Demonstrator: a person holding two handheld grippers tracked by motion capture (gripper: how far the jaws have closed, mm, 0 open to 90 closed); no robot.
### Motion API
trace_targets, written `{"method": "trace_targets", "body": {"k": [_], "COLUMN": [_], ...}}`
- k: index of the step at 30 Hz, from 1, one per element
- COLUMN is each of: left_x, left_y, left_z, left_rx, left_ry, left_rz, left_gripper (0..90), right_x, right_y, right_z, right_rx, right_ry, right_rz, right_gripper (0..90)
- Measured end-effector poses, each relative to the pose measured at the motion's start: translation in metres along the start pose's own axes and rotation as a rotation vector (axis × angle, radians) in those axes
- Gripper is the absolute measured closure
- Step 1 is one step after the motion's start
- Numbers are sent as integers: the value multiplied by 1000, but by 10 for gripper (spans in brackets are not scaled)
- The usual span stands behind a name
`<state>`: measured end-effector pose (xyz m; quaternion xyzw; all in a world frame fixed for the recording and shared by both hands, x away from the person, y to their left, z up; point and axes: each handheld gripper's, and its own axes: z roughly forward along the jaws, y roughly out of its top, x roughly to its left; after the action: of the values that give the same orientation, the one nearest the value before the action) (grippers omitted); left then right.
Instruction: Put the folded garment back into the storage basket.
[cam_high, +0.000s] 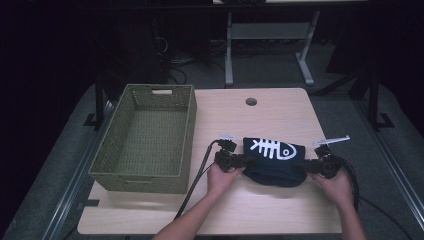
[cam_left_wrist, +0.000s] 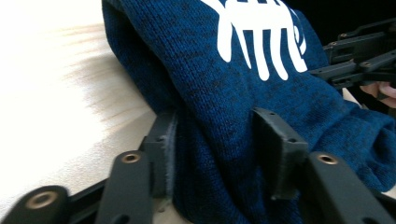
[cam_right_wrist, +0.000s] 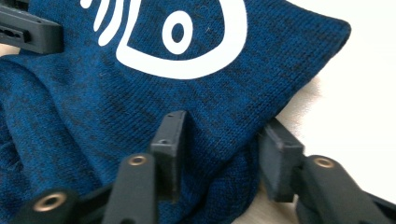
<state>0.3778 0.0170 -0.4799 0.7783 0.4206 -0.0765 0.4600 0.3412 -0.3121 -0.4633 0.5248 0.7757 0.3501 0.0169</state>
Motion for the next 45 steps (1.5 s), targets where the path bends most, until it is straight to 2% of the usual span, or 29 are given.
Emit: {"method": "trace_targets", "body": {"k": [5, 11, 17, 31, 45], "left_x": [1, -1, -2, -10, -19], "left_y": [1, 0, -1, 1, 10], "left_z": [-1, -1, -4, -16, -35], "left_rx": [1, 2, 7, 3, -43], "left_ry": [-23, -33, -52, -41, -56], "left_rz": [-6, 0, -15, 39, 53], "left_gripper": [621, 668, 687, 688, 688], "right_x": [1, 4, 7, 15, 22], "right_y": [0, 1, 1, 3, 8], "right_z": [0, -3, -7, -16, -30], "right_rx": [2, 5, 1, -10, -77], "right_ry": [14, 11, 22, 33, 64], "right_rz": [1, -13, -19, -30, -38], "right_gripper": [663, 697, 702, 702, 701]}}
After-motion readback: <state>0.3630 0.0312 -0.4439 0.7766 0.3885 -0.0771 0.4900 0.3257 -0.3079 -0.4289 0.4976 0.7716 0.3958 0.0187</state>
